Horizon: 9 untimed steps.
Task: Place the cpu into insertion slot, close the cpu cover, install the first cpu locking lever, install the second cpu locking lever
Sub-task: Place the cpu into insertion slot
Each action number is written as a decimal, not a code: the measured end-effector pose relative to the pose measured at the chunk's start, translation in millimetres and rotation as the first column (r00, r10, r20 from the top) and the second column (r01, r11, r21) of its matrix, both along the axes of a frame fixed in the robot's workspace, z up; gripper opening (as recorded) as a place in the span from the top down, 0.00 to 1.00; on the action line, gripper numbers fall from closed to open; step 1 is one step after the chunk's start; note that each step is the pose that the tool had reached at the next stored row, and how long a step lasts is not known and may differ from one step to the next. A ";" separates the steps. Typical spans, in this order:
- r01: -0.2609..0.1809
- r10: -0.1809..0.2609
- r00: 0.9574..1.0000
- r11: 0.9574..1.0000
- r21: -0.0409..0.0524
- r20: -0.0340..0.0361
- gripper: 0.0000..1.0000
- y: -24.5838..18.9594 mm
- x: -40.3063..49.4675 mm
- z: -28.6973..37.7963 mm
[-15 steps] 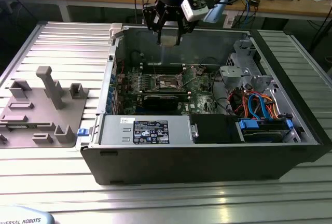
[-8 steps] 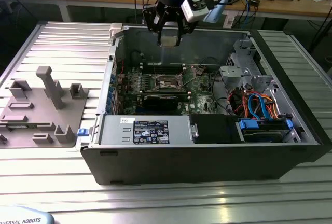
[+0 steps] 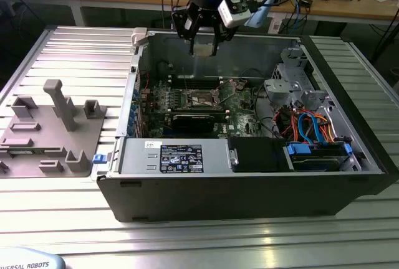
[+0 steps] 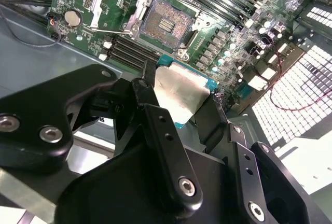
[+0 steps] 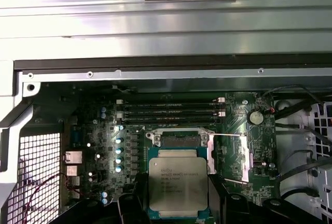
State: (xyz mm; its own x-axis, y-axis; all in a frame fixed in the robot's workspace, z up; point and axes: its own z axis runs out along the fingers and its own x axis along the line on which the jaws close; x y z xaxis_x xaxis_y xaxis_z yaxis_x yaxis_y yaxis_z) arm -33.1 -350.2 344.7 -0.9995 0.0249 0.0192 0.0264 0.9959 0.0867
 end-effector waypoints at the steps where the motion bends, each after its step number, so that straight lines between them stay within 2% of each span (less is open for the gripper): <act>1: 0.000 0.000 1.000 1.000 0.000 0.000 0.46 0.0 0.1 -0.4; 9: 0.000 0.000 1.000 1.000 -0.001 0.000 0.46 0.0 0.3 -3.2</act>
State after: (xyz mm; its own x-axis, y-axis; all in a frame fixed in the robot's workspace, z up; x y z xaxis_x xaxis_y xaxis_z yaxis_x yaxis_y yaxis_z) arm -32.8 -350.2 341.5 -0.9995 0.0248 0.0192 0.0264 0.9959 0.0861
